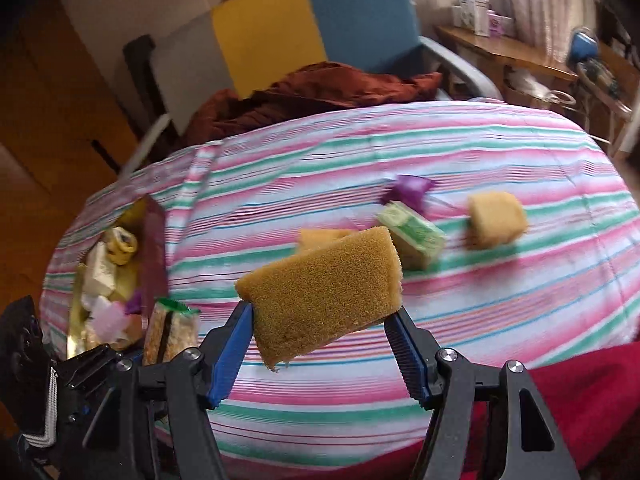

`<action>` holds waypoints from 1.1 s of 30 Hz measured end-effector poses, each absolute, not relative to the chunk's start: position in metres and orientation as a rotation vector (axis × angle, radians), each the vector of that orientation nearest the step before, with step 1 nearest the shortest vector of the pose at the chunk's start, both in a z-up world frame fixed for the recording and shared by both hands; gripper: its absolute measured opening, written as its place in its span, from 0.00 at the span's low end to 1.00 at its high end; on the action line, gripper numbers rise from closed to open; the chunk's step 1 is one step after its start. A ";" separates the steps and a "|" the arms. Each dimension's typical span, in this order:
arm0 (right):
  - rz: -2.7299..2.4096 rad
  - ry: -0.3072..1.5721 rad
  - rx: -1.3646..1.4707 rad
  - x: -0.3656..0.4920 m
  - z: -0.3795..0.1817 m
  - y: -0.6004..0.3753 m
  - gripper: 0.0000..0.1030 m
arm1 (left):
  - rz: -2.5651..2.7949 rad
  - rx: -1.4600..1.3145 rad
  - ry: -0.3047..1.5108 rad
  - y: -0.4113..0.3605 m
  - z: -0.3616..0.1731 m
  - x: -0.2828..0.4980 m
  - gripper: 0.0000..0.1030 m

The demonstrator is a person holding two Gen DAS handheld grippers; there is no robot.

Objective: Organize objects
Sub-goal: 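Carry the cracker packet and tan sponge over the gold tray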

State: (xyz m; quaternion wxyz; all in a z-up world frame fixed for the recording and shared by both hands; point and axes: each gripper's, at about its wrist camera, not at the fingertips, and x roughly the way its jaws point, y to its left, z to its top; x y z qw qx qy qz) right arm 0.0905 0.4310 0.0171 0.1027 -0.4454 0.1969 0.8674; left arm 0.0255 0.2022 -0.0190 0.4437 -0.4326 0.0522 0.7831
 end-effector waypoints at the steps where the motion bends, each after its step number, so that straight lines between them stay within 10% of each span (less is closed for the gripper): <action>1: 2.582 0.580 -1.322 0.085 0.018 0.423 0.65 | 1.965 -1.074 0.109 0.193 -0.015 0.022 0.46; 33: 2.920 0.365 -1.586 -0.075 0.011 0.234 0.67 | 2.371 -1.169 -0.330 -0.025 -0.016 -0.043 0.46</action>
